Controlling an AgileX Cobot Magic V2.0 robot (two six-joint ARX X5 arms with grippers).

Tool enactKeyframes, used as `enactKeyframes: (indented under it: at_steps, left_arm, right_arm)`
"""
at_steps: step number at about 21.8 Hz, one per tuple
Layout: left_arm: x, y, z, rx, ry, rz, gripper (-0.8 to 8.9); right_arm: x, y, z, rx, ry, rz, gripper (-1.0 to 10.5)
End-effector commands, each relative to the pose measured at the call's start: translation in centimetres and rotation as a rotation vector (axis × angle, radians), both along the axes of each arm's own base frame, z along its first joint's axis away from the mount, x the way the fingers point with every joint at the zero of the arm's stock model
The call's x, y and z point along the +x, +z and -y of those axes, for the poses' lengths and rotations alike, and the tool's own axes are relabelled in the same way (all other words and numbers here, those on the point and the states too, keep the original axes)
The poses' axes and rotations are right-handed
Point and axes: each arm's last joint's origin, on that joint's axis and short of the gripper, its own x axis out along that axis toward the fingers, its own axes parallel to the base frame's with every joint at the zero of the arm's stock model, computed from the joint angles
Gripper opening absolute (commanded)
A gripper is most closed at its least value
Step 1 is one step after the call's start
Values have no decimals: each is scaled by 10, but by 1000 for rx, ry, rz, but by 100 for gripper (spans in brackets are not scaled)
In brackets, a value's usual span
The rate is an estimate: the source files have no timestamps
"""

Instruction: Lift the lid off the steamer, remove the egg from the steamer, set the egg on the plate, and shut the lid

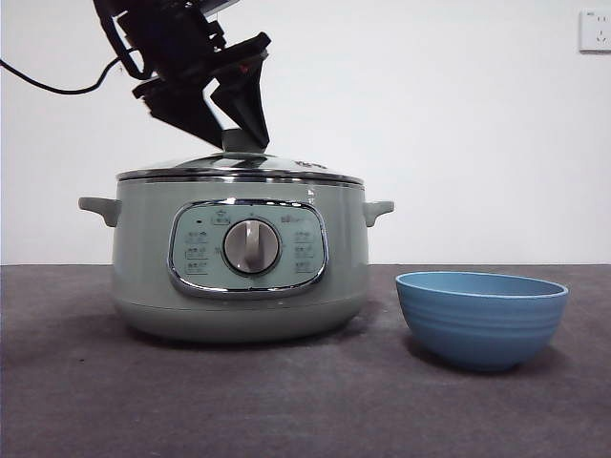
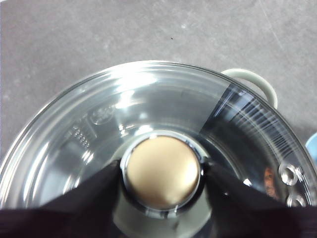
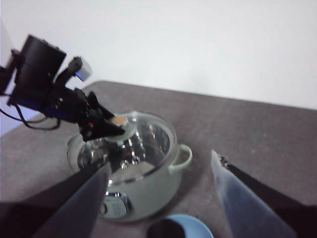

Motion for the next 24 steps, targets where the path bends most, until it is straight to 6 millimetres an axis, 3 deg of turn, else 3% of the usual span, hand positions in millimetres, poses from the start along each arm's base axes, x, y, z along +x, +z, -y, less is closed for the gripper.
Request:
enactKeyframes:
  at_steps: [1,7,11,17,24]
  left_arm:
    - [0,2,-3,4,5,11,485]
    - [-14,30,-9,-29,4,78,485]
    - [-30,60,-17,-41,3,99,485]
    - [-71,105,-32,-102,-111,22,469]
    - [-118,138,-49,-160,-244,-161,468]
  right_arm:
    - [-1,0,0,1,1,-12,350]
    - [-2,-4,1,-17,2,-47,350]
    - [-2,-5,1,-23,12,-62,350]
    - [-4,-13,-1,-43,103,-148,347]
    - [-6,-27,-5,-72,233,-323,347]
